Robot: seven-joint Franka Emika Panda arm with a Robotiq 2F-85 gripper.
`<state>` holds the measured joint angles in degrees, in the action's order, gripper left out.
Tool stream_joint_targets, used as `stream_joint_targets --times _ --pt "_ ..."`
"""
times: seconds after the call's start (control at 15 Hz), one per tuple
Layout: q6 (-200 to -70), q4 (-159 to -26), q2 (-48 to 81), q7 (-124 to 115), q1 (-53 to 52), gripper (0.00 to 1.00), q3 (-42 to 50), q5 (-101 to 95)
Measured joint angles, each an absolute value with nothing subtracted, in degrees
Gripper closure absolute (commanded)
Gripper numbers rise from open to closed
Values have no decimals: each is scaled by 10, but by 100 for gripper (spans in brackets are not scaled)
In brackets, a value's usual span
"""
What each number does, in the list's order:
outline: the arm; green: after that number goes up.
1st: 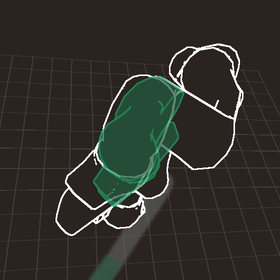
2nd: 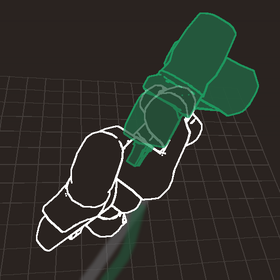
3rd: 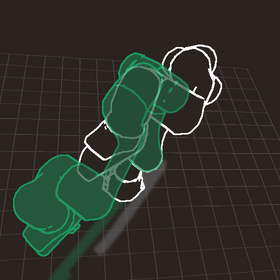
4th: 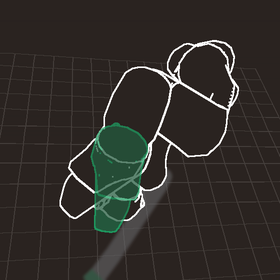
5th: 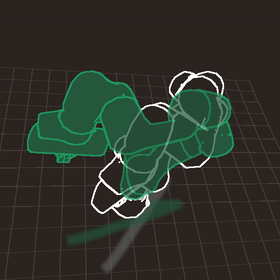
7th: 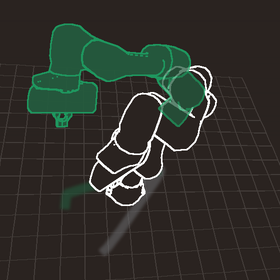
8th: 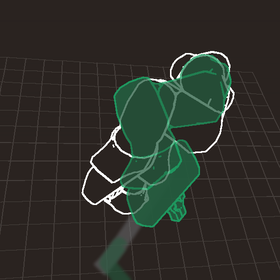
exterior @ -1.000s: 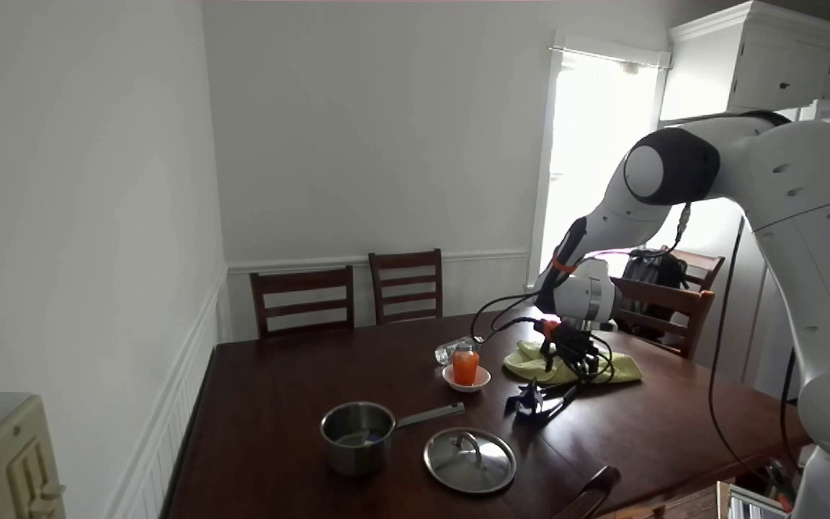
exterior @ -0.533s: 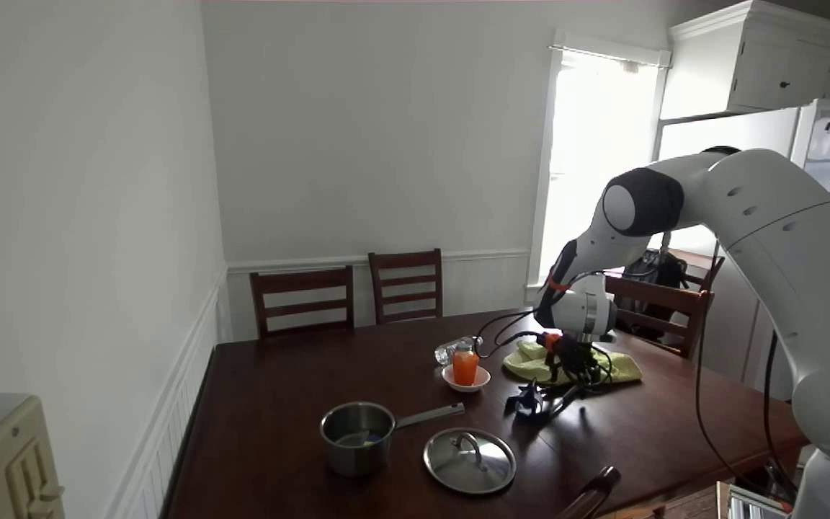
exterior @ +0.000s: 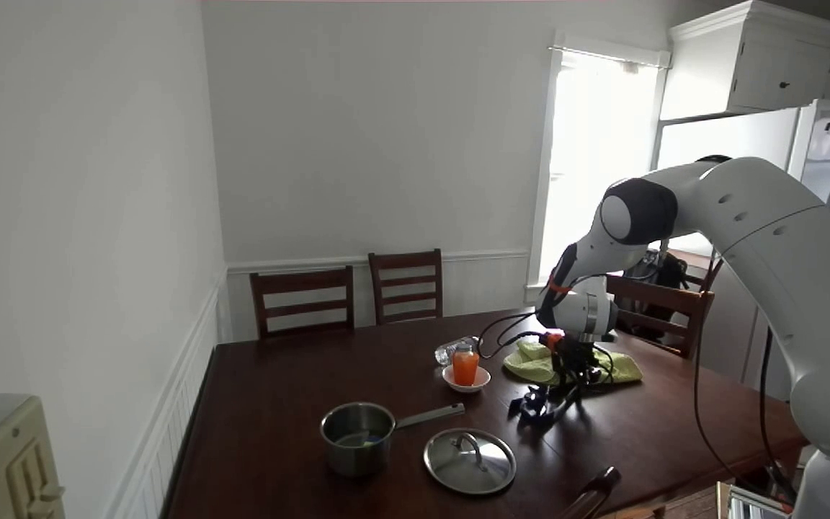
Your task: Pick up the clamp tong and use it to move the object between the clamps into the pot
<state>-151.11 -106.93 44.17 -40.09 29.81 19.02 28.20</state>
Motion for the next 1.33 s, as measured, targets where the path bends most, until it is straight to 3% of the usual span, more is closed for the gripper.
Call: stream_joint_targets --times 0.13,0.27,1.33 --pt "-1505 -1069 431 -402 296 87 192 282" --pt "-1490 -1069 412 -403 293 90 194 282" --pt "-1213 -1078 232 -384 308 91 197 409"
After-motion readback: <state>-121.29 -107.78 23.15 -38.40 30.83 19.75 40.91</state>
